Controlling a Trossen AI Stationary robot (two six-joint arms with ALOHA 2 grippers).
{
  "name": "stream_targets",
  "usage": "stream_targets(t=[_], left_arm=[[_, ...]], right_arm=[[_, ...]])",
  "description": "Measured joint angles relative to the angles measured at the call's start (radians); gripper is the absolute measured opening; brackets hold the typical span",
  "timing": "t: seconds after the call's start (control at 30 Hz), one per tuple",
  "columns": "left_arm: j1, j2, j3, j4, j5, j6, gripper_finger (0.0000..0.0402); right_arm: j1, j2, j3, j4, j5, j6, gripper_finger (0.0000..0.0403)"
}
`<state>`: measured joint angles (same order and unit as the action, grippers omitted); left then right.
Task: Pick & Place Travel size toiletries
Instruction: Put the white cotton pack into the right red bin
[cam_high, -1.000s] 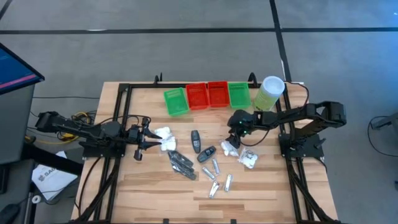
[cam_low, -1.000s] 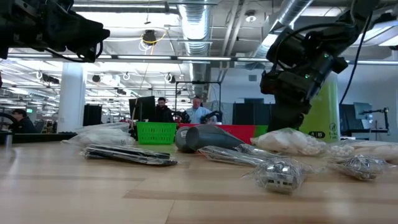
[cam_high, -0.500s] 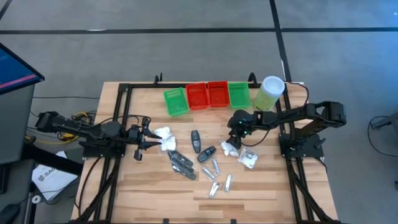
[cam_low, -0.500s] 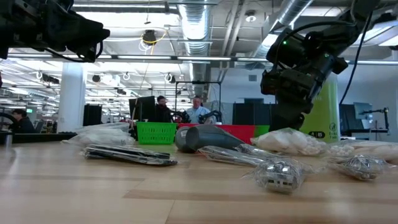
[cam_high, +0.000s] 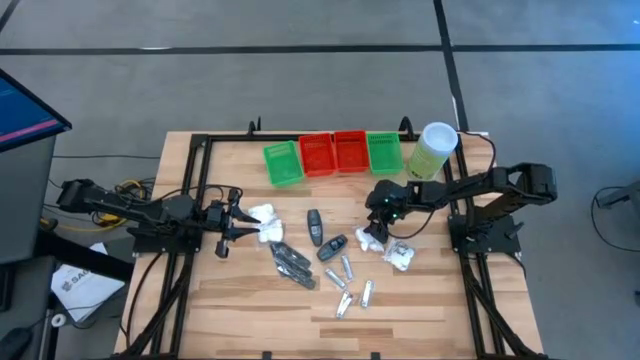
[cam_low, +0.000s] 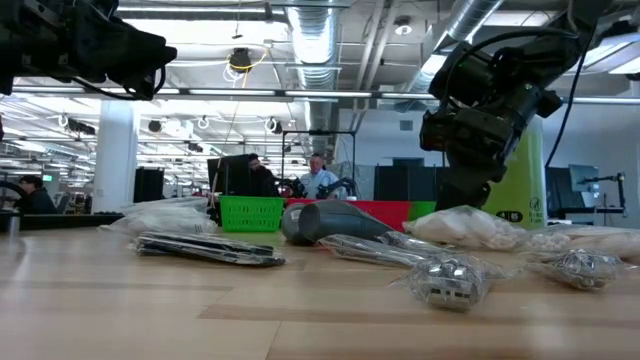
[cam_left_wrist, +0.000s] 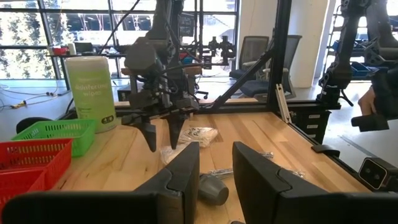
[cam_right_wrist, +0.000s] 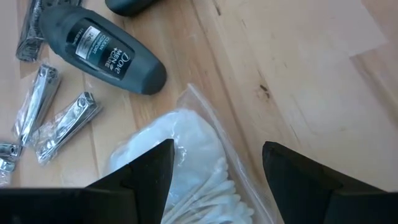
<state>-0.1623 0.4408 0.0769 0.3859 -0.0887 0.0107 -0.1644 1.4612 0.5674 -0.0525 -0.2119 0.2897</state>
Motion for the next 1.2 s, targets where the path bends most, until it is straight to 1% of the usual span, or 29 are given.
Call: stream_targets(t=[0.13,0.23,0.43,0.5,0.57,0.63,0.73,0.77,0.8,0.9,1.0,1.2], left_arm=[[0.0,0.0,0.0,0.0,0.0,0.0,0.0087],[0.0,0.0,0.0,0.0,0.0,0.0,0.0087],[0.0,0.0,0.0,0.001,0.0,0.0,0.0087],[0.0,0.0,0.0,0.001,0.0,0.0,0.0087],[-0.001,0.0,0.0,0.001,0.0,0.0,0.0087],[-0.001,0.0,0.0,0.001,0.0,0.0,0.0087],[-0.001,0.0,0.0,0.001,0.0,0.0,0.0087],[-0.001,0.0,0.0,0.001,0.0,0.0,0.0087],[0.0,0.0,0.0,0.001,0.0,0.0,0.0087],[-0.001,0.0,0.0,0.0,0.0,0.0,0.0087],[-0.001,0.0,0.0,0.0,0.0,0.0,0.0087],[-0.001,0.0,0.0,0.0,0.0,0.0,0.0087]], right_arm=[[0.007,0.0,0.0,0.003,0.015,0.0,0.0235],[0.007,0.038,0.0,0.014,0.03,0.0,0.0233],[0.006,0.123,0.005,0.049,-0.013,0.003,0.0216],[0.006,0.157,0.008,0.071,-0.024,0.003,0.0199],[0.005,0.169,0.009,0.081,-0.024,0.004,0.017],[0.003,0.174,0.008,0.09,-0.034,0.006,0.0128],[0.005,0.149,0.001,0.097,-0.038,0.0,0.0047],[0.003,0.135,0.0,0.097,-0.036,-0.012,0.0025],[0.001,0.122,0.0,0.098,-0.033,-0.023,0.0015],[-0.001,0.084,-0.005,0.091,-0.021,-0.024,0.0016],[0.002,0.043,-0.004,0.103,0.014,-0.029,0.0003],[0.008,-0.015,0.012,0.101,0.03,-0.028,0.0001]])
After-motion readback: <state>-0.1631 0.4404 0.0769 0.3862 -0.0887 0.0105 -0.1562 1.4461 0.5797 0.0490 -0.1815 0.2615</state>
